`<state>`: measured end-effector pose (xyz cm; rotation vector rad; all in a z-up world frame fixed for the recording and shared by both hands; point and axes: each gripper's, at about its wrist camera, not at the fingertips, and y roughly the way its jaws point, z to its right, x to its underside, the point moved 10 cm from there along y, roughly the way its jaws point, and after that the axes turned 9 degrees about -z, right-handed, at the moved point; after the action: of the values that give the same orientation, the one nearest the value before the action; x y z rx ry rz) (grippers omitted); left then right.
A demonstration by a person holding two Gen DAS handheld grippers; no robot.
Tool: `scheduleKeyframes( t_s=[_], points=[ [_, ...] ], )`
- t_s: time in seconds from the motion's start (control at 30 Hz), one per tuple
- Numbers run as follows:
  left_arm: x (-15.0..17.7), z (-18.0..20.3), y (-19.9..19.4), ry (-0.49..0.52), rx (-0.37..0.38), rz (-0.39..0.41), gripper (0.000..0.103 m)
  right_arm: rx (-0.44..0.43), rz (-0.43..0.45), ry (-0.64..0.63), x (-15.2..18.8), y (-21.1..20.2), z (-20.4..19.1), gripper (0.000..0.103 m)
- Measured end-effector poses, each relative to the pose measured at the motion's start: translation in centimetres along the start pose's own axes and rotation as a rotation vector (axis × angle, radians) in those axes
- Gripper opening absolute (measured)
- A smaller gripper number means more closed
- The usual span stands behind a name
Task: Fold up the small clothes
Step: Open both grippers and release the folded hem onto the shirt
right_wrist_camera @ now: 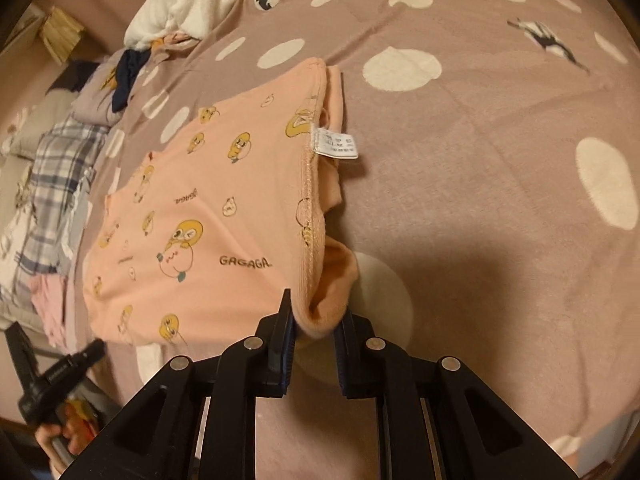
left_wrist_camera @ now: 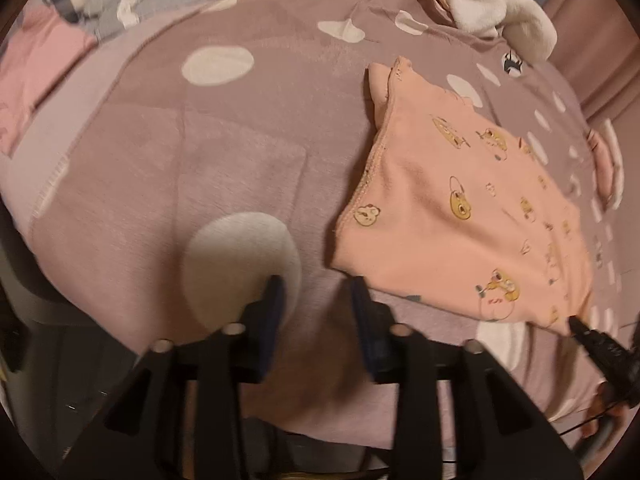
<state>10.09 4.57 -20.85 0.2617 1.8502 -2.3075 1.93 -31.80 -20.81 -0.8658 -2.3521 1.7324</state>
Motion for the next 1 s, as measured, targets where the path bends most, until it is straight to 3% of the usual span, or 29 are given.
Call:
scheduleKeyframes(
  t_s=[0.1,0.2,0.33,0.4,0.53,0.63,0.67,0.83,1.0],
  points=[
    [0.2,-0.6,-0.5,0.001,-0.038,0.006,0.06,0.099,0.017,-0.065,0.2,-0.5,0.1,0.014],
    [0.4,-0.6,-1.0,-0.003,-0.012,0.011,0.078,0.174,0.021,-0.1,0.7,-0.7,0.4,0.014],
    [0.5,0.3,-1.8,0.014,0.049,0.045,0.086,0.217,0.005,-0.078,0.9,-0.9,1.0,0.017],
    [0.4,1.0,-1.8,0.005,0.08,0.043,0.093,0.243,0.014,-0.087,0.8,-1.3,1.1,0.03],
    [0.4,2.2,-2.0,-0.049,0.208,0.022,0.102,0.276,0.037,-0.121,0.6,-1.8,1.0,0.057],
    [0.6,3.6,-2.2,-0.078,0.33,-0.004,0.102,0.209,0.038,-0.096,0.6,-1.8,1.0,0.07],
    [0.6,4.0,-2.3,-0.069,0.338,-0.002,0.102,0.17,0.031,-0.085,0.7,-1.7,0.8,0.071],
    [0.6,5.1,-3.5,0.016,0.275,0.076,0.103,-0.017,-0.017,-0.041,1.0,-0.9,-0.3,0.087],
    [0.3,5.6,-4.5,0.052,0.284,0.127,0.103,0.022,0.028,-0.071,1.0,-0.9,-1.0,0.088]
  ],
)
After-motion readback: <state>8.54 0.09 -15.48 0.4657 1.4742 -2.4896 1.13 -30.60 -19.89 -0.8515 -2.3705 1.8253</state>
